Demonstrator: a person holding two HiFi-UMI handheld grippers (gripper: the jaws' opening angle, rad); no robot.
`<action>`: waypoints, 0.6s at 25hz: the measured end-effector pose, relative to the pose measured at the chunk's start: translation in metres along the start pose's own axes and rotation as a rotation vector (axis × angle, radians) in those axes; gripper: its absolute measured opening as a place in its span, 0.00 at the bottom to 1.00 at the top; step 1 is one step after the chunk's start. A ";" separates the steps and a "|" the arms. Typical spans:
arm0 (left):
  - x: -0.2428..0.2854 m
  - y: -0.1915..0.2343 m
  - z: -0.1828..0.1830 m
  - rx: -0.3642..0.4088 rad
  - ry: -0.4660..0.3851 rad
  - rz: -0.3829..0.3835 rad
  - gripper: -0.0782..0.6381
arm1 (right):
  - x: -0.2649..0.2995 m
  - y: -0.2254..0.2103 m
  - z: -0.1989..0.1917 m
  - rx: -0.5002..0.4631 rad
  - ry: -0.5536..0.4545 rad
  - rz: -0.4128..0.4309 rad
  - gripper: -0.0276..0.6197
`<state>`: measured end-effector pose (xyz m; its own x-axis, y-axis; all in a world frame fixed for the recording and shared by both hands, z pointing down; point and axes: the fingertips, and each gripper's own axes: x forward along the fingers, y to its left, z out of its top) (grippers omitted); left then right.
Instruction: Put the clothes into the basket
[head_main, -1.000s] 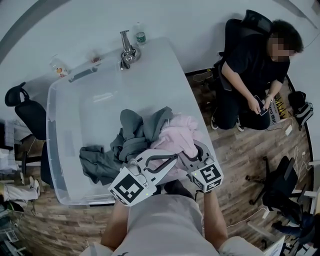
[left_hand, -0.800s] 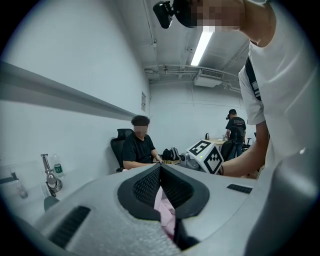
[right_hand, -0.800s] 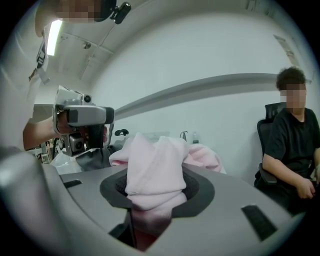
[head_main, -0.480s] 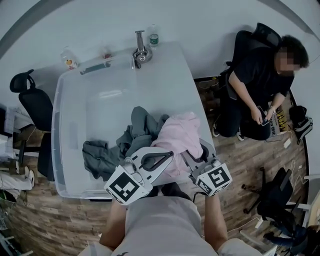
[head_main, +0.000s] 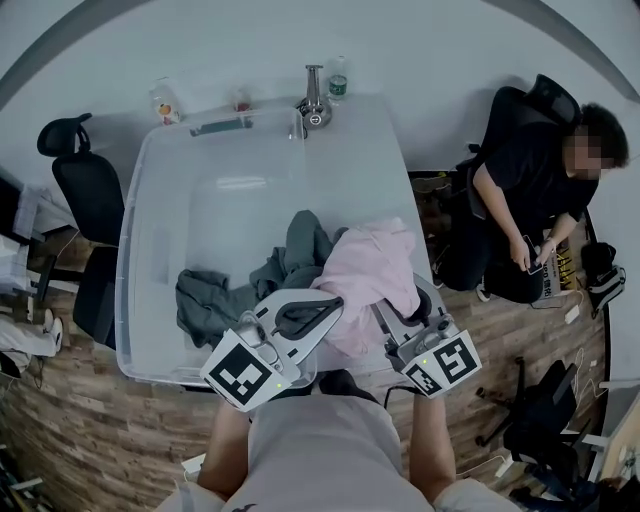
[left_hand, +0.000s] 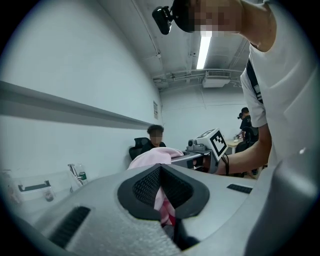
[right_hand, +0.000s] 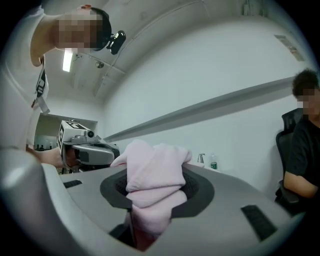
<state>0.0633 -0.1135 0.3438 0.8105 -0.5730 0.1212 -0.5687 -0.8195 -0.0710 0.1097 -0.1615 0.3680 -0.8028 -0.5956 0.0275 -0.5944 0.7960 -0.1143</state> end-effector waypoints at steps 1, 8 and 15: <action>-0.004 0.002 0.002 0.007 -0.005 0.010 0.12 | 0.002 0.003 0.004 -0.002 -0.007 0.009 0.28; -0.030 0.011 0.015 0.035 -0.023 0.070 0.12 | 0.016 0.023 0.028 -0.007 -0.038 0.063 0.28; -0.049 0.017 0.034 0.092 -0.057 0.110 0.12 | 0.028 0.041 0.057 -0.051 -0.044 0.107 0.28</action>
<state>0.0193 -0.0997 0.3028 0.7524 -0.6566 0.0519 -0.6410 -0.7481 -0.1716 0.0657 -0.1514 0.3079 -0.8599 -0.5098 -0.0256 -0.5076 0.8593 -0.0633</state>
